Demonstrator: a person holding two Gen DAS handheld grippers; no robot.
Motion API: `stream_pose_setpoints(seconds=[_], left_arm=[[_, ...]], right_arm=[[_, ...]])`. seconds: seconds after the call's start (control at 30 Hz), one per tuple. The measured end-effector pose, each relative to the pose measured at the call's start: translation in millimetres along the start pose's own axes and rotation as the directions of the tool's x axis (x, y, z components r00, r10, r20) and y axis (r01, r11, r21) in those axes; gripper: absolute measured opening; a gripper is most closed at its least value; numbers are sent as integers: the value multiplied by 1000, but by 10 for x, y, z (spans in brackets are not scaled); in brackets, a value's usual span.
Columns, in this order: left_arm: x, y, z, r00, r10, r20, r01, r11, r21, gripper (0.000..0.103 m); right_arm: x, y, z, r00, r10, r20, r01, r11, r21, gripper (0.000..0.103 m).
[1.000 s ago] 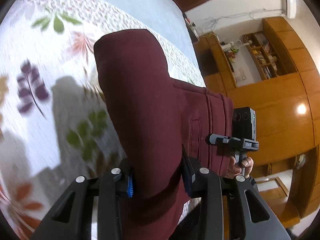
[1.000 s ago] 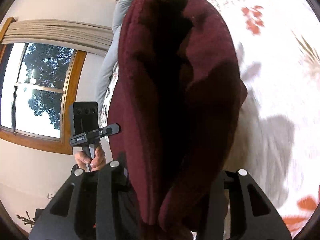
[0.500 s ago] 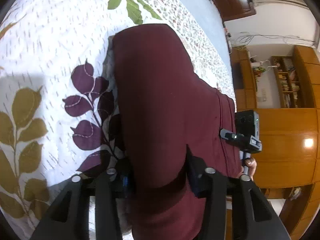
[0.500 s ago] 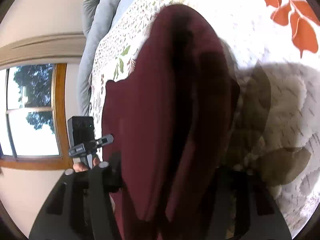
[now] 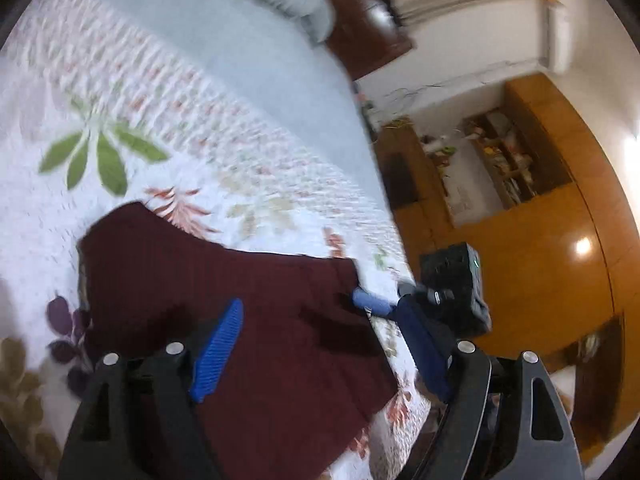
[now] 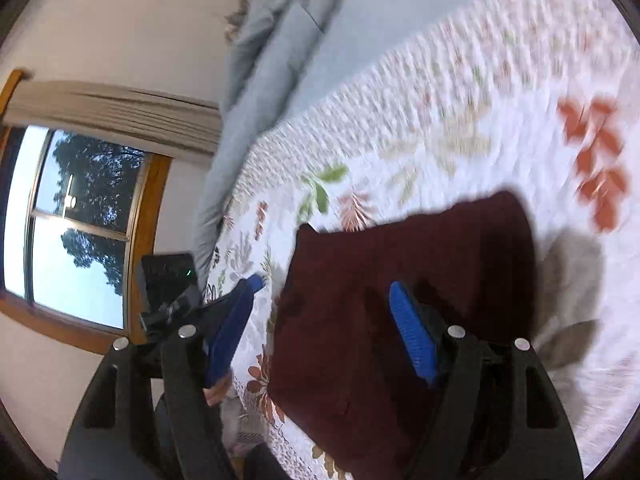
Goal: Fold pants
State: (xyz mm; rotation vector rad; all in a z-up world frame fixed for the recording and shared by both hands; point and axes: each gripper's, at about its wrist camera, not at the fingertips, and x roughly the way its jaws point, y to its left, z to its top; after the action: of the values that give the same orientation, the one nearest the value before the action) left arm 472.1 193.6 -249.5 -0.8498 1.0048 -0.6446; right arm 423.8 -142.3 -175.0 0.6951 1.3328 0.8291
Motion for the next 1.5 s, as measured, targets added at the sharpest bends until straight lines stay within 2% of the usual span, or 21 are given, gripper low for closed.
stream_pose_setpoints(seconds=[0.03,0.07,0.1,0.13,0.23,0.3,0.43,0.53,0.6,0.7,0.77,0.87,0.93,1.0,1.07,1.13,1.17,1.2,1.3,1.4,1.5], left_arm=[[110,127,30,1000,25,-7,-25,999,-40,79],[193,310,40,999,46,-15,-48,995,-83,69],[202,426,31,998,57,-10,-58,993,-104,58],[160,546,-7,999,51,4,-50,991,-123,55],[32,668,-38,999,-22,45,29,985,-170,55],[-115,600,-107,994,-76,73,88,980,-179,73],[-453,204,-540,988,-133,82,136,990,-34,76],[-492,151,-1032,989,-139,48,139,990,3,76],[-433,262,-1193,993,-114,38,114,993,-17,74],[-428,513,-1264,989,-136,67,140,987,-73,61],[-502,582,-1261,981,-167,95,177,977,-117,62],[-604,545,-1277,979,-174,109,189,972,-143,74],[-807,475,-1377,981,-138,136,159,975,-157,88],[-1009,362,-1499,984,-85,159,109,983,-149,99],[-1261,141,-1718,986,34,162,-14,992,-123,99],[-1502,-168,-1962,961,188,203,-179,982,-63,99],[-1613,-410,-2164,927,288,239,-295,956,-9,99],[-1699,-679,-2406,871,402,281,-428,903,34,99],[-1783,-1227,-2932,754,545,367,-612,786,91,99],[-1880,-1653,-3542,727,564,392,-649,750,126,99],[-1918,-2042,-3978,674,606,422,-705,698,123,99]], right_arm=[[75,-187,-35,1000,-11,2,11,999,35,61],[59,-280,80,1000,-10,9,9,998,61,39],[32,-463,55,1000,-8,20,6,996,90,4],[26,-573,82,1000,-10,20,7,994,112,0],[-145,-684,1,999,31,15,-33,991,133,5],[-314,-440,-102,998,66,23,-68,995,77,52],[-519,82,-551,979,205,-5,-205,977,-63,55],[-393,-23,-827,983,166,-72,-171,983,-73,49],[-320,-333,-897,991,113,-75,-114,993,-20,0],[-340,-642,-913,987,149,-57,-145,986,77,0],[-366,-531,-942,993,104,-52,-101,994,45,0],[-421,-398,-929,997,75,-36,-74,997,31,7],[-465,-457,-943,998,62,5,-62,997,55,20],[-669,-421,-1065,997,40,68,-45,996,74,52],[-935,-282,-1288,989,-32,143,23,998,63,77],[-1189,18,-1673,971,-95,218,95,995,12,87],[-1246,97,-1815,963,-125,237,129,992,-1,94],[-1303,284,-2063,946,-183,266,194,981,-14,94],[-1252,681,-2812,911,-289,295,315,948,-44,96],[-1170,999,-3429,839,-444,314,493,865,-94,97],[-1276,1362,-4045,730,-512,452,613,784,-103,100]])
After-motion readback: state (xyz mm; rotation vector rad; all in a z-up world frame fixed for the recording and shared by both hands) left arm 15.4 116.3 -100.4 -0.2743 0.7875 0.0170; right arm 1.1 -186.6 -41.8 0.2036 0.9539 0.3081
